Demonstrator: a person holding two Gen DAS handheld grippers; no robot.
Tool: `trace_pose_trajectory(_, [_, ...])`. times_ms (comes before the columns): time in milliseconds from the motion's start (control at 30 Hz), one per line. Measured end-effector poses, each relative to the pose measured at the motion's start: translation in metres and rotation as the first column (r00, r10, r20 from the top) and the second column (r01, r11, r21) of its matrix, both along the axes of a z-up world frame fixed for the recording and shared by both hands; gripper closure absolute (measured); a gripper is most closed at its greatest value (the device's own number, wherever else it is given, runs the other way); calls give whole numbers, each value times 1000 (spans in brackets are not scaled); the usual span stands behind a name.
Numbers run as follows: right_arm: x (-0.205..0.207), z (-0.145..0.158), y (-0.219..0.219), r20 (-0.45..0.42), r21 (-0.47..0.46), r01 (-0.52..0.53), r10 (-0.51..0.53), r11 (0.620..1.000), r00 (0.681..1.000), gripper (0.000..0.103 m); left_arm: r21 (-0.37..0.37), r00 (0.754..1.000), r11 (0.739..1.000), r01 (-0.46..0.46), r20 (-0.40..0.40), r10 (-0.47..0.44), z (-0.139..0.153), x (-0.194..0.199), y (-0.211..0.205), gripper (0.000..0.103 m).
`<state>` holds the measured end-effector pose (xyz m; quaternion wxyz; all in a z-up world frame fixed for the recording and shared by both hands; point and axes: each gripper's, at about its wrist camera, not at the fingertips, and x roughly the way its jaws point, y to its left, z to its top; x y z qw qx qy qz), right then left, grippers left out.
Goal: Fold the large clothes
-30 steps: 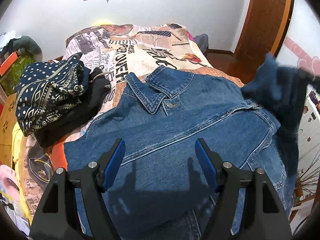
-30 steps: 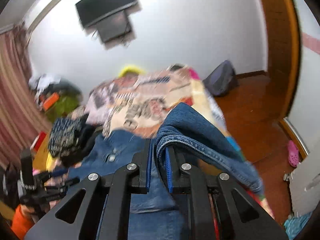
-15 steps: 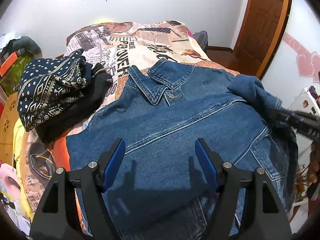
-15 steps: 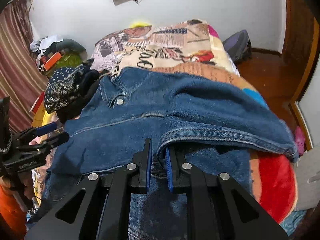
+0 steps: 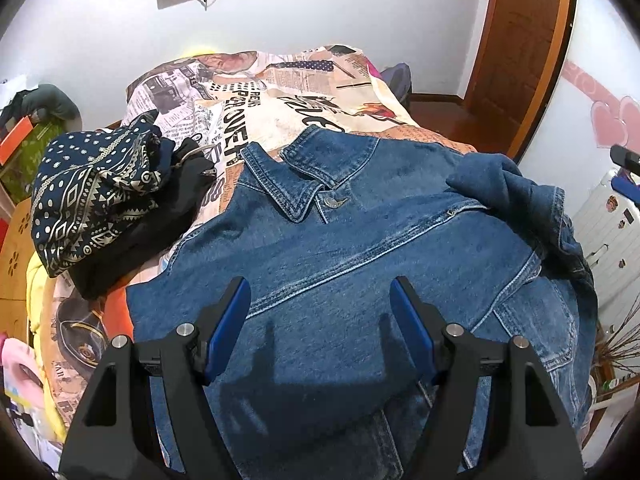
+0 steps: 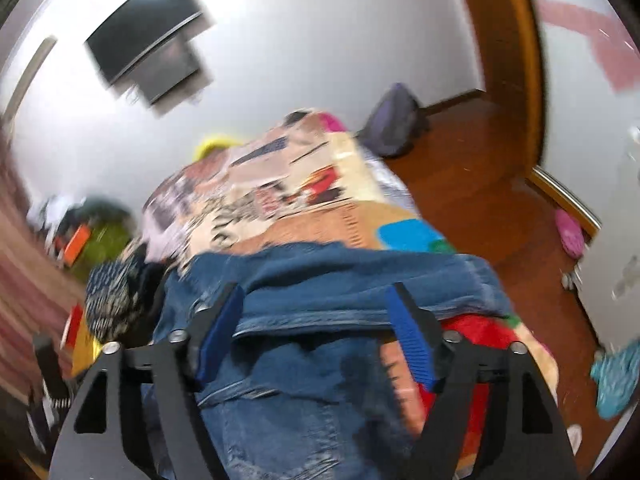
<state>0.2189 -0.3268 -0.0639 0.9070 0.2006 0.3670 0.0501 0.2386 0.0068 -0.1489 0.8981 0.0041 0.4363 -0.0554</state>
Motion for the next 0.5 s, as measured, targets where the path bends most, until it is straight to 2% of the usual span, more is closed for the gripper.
trace_pose_trajectory(133, [11,-26,-29,-91,82,79,-72,993,993,30,-14,1000,1000,-9,-14,9,-3,5,-1,32])
trace_pose_trajectory(233, [20,-47,-42,-158,104,123,-106,987,982,30,-10,1000,1000,-15,-24,15,-6,8,-2,32])
trace_pose_trajectory(333, [30,-70,-45,-222,156,126,-90,980,971,30,-10,999,1000,-21,-34,21,-9,11,-1,32])
trace_pose_trajectory(500, [44,-107,-51,-316,268,137,-47,954,948,30,-56,997,998,-37,-73,33,-15,18,3,32])
